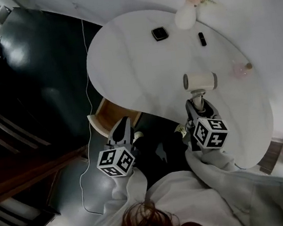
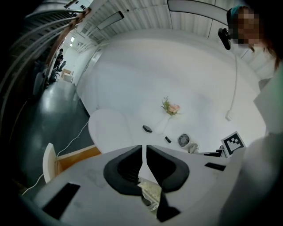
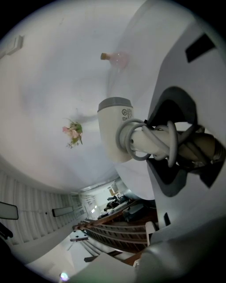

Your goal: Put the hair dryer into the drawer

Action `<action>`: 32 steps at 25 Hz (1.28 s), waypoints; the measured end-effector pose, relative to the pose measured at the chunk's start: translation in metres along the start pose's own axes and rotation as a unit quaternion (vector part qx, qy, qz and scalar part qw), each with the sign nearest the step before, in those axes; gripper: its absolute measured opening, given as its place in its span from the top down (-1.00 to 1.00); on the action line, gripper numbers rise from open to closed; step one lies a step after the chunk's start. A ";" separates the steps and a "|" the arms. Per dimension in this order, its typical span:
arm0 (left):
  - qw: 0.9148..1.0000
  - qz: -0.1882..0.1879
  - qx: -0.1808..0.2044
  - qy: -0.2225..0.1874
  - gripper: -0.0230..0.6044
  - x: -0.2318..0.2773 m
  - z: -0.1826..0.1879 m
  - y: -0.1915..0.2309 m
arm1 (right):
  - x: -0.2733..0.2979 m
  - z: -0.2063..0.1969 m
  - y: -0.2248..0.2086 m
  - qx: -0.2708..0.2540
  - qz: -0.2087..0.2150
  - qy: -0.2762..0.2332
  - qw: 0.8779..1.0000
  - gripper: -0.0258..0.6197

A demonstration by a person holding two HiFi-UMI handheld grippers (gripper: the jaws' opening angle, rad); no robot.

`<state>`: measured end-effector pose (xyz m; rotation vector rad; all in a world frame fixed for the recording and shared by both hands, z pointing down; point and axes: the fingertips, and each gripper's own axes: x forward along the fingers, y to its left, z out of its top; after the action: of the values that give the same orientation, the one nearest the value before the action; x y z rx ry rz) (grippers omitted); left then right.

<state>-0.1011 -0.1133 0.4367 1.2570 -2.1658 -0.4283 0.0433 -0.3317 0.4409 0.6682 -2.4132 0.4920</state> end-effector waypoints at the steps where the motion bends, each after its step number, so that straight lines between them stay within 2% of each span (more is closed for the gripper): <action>1: 1.000 0.008 -0.004 -0.004 0.81 -0.005 0.002 0.007 | 0.004 0.000 0.007 -0.005 0.007 0.003 1.000 0.07; 13: 0.995 0.081 -0.038 -0.045 0.81 -0.057 0.015 0.078 | 0.042 -0.007 0.097 -0.053 0.078 0.034 0.995 0.07; 20: 0.992 0.104 -0.041 -0.065 0.81 -0.082 0.025 0.112 | 0.060 -0.009 0.151 -0.076 0.112 0.035 0.990 0.07; 32: 0.987 0.129 -0.054 -0.073 0.81 -0.120 0.022 0.162 | 0.077 -0.039 0.229 -0.108 0.162 0.064 0.979 0.07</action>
<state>-0.1796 0.0712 0.4681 0.8950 -2.3555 -0.5327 -0.1223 -0.1546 0.4754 0.1452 -2.4142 0.3804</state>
